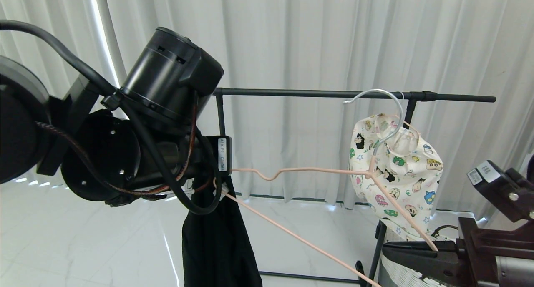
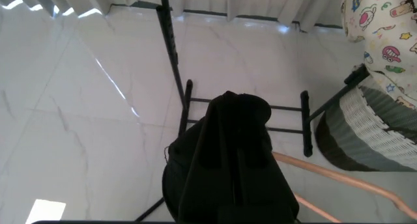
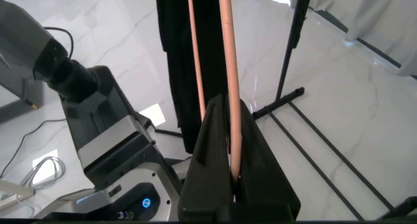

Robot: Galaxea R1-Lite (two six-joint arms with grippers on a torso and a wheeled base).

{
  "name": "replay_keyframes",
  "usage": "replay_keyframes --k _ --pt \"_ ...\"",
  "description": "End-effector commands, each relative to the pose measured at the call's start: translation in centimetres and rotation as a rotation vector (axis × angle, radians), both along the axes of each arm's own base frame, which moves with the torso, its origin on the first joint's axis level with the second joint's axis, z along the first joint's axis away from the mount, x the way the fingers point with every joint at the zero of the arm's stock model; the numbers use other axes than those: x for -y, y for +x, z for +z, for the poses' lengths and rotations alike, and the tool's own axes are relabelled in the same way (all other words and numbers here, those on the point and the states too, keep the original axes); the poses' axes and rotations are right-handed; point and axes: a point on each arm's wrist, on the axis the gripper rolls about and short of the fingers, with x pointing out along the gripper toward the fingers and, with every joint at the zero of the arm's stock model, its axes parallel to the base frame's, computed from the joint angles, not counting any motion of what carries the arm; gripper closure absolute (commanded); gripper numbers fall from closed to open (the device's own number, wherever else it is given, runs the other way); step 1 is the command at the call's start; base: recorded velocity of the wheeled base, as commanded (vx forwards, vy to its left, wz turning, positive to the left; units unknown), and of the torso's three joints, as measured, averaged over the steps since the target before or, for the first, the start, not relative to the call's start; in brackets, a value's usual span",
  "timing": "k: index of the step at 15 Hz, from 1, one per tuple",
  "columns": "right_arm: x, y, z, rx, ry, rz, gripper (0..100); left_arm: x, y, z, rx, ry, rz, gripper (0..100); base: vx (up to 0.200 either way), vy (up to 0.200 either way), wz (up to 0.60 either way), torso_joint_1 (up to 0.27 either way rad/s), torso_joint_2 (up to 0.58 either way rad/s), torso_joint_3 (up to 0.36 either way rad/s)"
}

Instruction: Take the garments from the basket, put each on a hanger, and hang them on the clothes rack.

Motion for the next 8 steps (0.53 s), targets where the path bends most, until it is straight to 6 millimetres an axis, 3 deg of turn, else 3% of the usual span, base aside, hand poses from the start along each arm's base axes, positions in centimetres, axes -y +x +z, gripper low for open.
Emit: replay_keyframes --k 1,8 --pt "-0.2 0.1 0.3 0.001 0.012 0.016 100 0.3 -0.3 0.1 0.003 -0.003 -0.015 100 0.000 0.000 0.00 0.000 0.00 0.000" --pt "-1.2 0.9 0.4 -0.021 0.010 0.064 100 1.4 -1.1 0.7 0.037 -0.041 -0.061 100 0.000 0.000 0.00 0.000 0.00 0.000"
